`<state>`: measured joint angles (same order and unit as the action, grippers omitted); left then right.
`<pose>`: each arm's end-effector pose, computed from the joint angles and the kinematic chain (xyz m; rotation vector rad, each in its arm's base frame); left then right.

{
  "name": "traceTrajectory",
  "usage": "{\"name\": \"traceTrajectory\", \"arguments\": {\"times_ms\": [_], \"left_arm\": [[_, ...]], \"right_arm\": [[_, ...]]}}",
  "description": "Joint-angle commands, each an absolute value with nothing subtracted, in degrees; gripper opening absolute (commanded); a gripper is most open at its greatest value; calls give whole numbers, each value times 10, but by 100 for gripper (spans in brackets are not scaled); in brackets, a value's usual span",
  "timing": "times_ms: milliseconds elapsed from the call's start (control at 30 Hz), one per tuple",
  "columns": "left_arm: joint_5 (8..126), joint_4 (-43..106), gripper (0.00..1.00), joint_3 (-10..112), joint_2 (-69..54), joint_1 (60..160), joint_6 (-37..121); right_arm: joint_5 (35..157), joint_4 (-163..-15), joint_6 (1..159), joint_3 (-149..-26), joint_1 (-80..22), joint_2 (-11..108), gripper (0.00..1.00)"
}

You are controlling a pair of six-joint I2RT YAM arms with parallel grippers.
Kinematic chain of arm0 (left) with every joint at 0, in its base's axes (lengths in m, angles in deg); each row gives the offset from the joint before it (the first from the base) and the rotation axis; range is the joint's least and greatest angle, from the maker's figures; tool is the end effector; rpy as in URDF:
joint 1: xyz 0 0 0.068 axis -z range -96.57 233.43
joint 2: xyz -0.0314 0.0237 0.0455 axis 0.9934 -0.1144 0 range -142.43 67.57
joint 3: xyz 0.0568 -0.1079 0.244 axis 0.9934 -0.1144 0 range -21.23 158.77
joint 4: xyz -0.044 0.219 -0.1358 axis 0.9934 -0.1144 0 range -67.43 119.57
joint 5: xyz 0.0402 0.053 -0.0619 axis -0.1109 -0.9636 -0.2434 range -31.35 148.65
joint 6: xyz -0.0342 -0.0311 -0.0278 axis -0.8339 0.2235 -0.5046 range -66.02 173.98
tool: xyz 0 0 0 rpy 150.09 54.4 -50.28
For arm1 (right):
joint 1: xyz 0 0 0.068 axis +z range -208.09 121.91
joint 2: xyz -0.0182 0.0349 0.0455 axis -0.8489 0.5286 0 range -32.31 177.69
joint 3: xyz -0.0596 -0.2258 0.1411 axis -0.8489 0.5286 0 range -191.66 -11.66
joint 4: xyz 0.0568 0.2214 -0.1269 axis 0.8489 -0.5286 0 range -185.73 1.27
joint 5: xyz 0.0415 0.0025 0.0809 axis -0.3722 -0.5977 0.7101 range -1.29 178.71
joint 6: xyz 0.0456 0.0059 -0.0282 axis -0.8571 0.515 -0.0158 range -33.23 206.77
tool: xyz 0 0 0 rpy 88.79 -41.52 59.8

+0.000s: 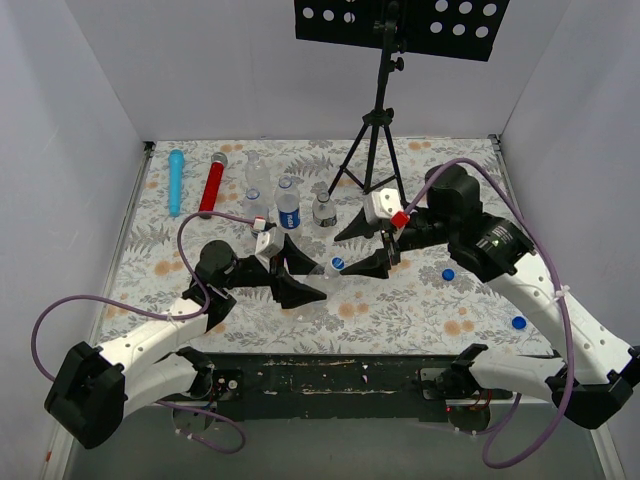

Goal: Screw on the bottle caps

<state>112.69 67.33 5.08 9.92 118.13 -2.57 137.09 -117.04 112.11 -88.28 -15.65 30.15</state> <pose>0.1591 -0.1452 0.2709 0.5997 1.7635 -1.8710 0.1410 0.1651 0.4418 -1.4718 1.1020 0.9719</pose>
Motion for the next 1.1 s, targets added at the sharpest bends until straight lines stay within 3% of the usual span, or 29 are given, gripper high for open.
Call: {"name": "traceTrajectory", "arguments": {"times_ms": [0, 867, 1067], "left_arm": [[1172, 700, 17, 74, 109, 1178, -33], [1171, 717, 16, 71, 118, 1178, -40], [1171, 718, 16, 71, 119, 1178, -42]], "right_arm": [[1458, -1192, 1180, -887, -159, 311, 66], [1483, -1205, 1203, -868, -159, 348, 53], [1481, -1204, 1201, -866, -159, 352, 44]]}}
